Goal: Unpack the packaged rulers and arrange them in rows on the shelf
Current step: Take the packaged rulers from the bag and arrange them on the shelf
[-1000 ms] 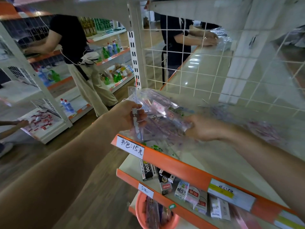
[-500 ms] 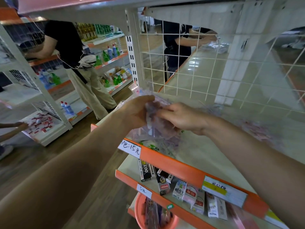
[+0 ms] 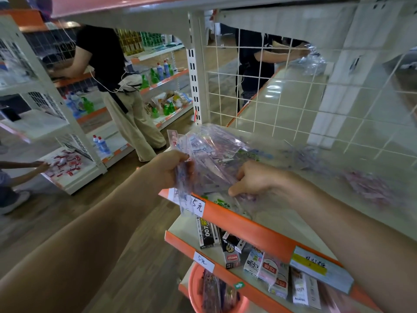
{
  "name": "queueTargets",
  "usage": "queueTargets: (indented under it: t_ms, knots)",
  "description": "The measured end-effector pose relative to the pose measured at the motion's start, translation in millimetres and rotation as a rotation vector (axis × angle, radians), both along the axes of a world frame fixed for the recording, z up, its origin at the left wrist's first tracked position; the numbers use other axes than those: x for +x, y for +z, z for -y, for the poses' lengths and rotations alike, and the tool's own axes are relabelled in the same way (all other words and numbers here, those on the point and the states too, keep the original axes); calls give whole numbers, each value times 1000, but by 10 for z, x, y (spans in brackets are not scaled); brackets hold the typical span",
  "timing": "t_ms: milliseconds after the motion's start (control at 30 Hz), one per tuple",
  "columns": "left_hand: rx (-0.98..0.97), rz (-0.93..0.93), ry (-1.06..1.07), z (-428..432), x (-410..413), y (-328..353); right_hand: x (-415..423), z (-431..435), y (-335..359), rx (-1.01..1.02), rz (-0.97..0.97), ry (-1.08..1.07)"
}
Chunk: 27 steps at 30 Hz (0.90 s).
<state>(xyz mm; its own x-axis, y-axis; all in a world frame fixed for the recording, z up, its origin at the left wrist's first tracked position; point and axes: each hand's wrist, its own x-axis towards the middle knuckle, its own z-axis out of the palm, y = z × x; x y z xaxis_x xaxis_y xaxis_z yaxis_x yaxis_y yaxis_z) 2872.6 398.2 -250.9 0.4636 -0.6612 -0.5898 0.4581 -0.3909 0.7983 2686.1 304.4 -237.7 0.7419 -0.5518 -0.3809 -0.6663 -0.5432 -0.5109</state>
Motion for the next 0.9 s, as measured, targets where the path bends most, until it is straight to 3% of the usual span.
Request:
queueTargets:
  t_ms: [100,467,900]
  knots:
    - [-3,-2,-16,5,29,-27,-69,40,21,176,121,-77]
    - [-64,24,-96,78,-104,66,-143,145,14,408,471,-287]
    - [-268,-97,-25,307,-276,204,123,246,22,148,613,-250]
